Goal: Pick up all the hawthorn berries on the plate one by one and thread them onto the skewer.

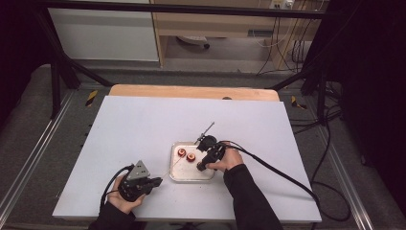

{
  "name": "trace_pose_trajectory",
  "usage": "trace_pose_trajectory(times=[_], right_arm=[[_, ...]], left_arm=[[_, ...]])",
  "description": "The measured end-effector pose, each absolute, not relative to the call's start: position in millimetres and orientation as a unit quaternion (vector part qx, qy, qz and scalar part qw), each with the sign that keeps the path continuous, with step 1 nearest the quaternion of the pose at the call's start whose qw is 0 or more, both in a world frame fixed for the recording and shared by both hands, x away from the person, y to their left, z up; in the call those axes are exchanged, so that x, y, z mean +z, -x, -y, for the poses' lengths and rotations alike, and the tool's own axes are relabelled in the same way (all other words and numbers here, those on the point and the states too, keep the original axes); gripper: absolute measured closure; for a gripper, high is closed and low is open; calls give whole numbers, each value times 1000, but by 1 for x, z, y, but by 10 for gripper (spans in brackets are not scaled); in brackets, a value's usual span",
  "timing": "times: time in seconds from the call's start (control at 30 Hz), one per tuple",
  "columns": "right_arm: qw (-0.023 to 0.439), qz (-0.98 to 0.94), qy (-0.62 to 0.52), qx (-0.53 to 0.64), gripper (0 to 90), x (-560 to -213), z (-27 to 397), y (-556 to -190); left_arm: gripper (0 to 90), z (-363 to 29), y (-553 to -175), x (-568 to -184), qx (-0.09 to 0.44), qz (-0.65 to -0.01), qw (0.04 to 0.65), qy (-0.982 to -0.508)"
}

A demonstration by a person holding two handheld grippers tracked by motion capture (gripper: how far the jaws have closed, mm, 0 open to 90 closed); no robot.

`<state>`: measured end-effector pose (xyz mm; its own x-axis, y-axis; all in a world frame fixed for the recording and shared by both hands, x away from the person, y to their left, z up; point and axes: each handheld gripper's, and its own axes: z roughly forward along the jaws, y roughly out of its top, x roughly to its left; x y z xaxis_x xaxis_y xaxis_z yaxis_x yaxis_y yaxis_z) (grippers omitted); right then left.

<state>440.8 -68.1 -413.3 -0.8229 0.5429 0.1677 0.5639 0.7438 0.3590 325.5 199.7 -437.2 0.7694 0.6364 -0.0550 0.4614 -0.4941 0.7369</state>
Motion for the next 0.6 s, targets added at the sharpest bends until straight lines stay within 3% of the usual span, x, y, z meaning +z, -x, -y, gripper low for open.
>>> trace_pose_trajectory(times=[0.6], right_arm=[[36,932,300,-201,610,-415,67,-440]], left_arm=[[885,-199,-325,-438,115,-321,385,-858]])
